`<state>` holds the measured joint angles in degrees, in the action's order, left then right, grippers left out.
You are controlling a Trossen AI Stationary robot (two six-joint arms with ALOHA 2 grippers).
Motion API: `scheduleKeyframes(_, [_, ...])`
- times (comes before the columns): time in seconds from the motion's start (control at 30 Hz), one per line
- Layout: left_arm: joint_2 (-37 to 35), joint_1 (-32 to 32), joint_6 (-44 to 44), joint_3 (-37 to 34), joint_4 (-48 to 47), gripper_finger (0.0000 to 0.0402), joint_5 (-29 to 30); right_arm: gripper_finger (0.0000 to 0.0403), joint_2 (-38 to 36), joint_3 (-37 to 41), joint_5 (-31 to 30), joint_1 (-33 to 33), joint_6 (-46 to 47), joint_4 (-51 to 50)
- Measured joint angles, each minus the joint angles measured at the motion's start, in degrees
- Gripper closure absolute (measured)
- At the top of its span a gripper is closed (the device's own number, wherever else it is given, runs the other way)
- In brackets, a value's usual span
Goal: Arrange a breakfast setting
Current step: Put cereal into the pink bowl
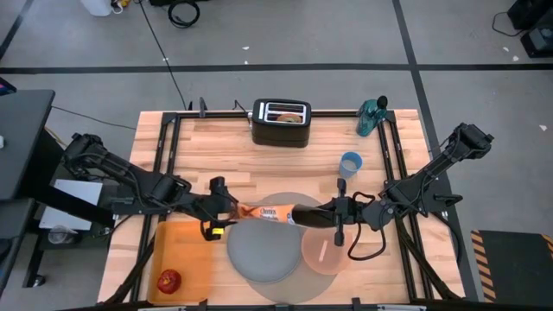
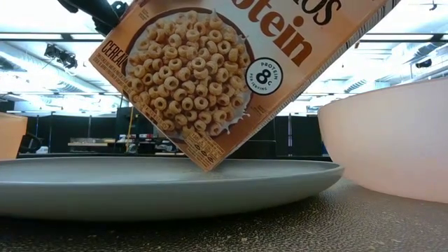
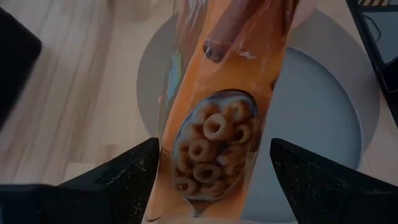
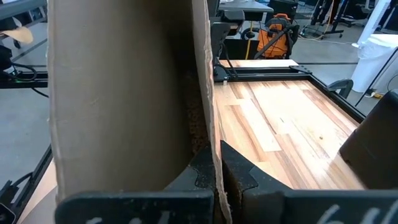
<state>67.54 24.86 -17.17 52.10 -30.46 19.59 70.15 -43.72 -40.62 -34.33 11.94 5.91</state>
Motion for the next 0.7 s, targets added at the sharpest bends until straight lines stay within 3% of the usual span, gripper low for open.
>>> scheduleKeyframes(0.53, [8.2,-1.2,1.7,0.0,1.5,0.0088,4.1,0.0395,0.0,0.0,0.0,0.0,0.5,0.9])
scheduleKeyframes(0.7, [8.3,-2.4,1.8,0.0,1.0,0.012,3.4,0.0395,0.0,0.0,0.0,0.0,0.6,1.1])
